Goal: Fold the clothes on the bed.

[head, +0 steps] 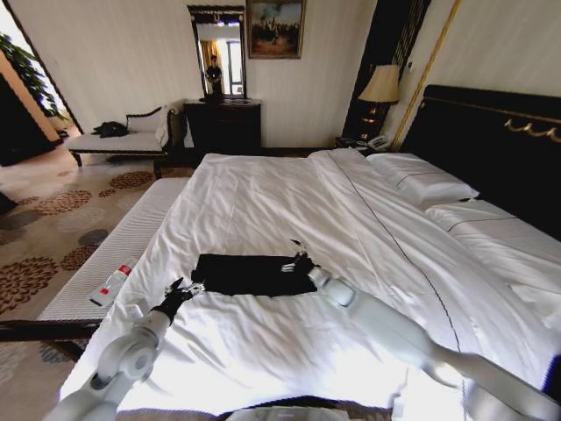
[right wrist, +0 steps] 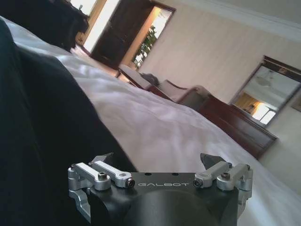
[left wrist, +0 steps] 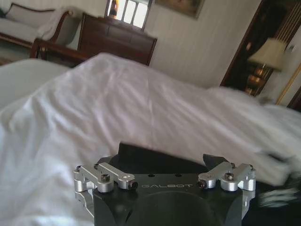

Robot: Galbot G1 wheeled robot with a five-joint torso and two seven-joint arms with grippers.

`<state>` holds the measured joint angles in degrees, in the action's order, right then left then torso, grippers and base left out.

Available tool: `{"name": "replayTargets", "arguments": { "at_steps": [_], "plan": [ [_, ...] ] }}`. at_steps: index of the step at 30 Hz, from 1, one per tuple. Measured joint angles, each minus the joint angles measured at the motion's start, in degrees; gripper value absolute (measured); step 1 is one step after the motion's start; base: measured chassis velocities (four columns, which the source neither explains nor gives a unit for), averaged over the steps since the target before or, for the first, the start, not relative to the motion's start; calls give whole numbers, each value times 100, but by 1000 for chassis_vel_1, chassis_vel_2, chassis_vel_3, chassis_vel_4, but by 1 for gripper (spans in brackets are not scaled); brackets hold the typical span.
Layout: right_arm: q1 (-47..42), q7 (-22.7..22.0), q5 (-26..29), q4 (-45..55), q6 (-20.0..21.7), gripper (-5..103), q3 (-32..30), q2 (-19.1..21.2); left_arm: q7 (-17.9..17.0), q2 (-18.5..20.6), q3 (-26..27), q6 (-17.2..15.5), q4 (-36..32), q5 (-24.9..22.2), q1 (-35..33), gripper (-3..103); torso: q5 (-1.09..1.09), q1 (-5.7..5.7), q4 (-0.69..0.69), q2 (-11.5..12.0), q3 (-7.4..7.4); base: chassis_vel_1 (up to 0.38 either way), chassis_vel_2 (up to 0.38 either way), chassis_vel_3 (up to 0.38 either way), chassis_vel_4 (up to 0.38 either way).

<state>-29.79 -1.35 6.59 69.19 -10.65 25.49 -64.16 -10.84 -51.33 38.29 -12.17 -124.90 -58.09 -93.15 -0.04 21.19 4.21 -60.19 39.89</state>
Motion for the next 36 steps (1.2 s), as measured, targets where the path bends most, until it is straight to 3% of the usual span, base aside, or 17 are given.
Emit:
{"name": "replayTargets", "arguments": {
  "at_steps": [1, 4, 7, 18, 24, 27, 31, 34, 36],
  "plan": [
    [0, 0, 0, 0, 0, 100, 0, 0, 0, 0, 0, 0, 0, 0, 0, 100, 0, 0, 0, 0, 0, 0, 0, 0, 0],
    [101, 33, -153, -539, -134, 100, 141, -677, -2, 16, 410, -29, -392, -212, -295, 100, 3, 1, -6, 0, 0, 0, 0, 0, 0],
    [64, 34, -240, -613, -172, 100, 261, -875, -12, 26, 633, -45, -582, -362, -403, 100, 2, 0, -2, 0, 0, 0, 0, 0, 0],
    [-34, -100, -87, 334, 79, 100, 894, -931, -49, -10, 754, -70, -609, -527, -332, 100, 2, 0, 0, 0, 0, 0, 0, 0, 0],
    [166, -107, -105, -427, 31, 100, 917, -1410, -42, -30, 816, -72, -599, -531, -428, 100, 4, 0, -2, 0, 0, 0, 0, 0, 0],
    [302, -94, -295, -1228, -119, 100, 847, -1836, -31, -28, 914, -74, -604, -570, -496, 100, 3, 1, -2, 0, 0, 0, 0, 0, 0],
    [320, -85, -377, -1473, -162, 100, 886, -2036, -30, -23, 950, -78, -611, -593, -502, 100, 3, 0, -1, 0, 0, 0, 0, 0, 0],
    [288, -94, -364, -1332, -134, 100, 1001, -2012, -29, -25, 955, -81, -614, -593, -498, 100, 3, 0, -1, 0, 0, 0, 0, 0, 0],
    [249, -160, -182, -711, 33, 100, 1162, -1779, -31, -46, 947, -85, -621, -592, -475, 100, 4, 0, -2, 0, 0, 0, 0, 0, 0]
  ]
}}
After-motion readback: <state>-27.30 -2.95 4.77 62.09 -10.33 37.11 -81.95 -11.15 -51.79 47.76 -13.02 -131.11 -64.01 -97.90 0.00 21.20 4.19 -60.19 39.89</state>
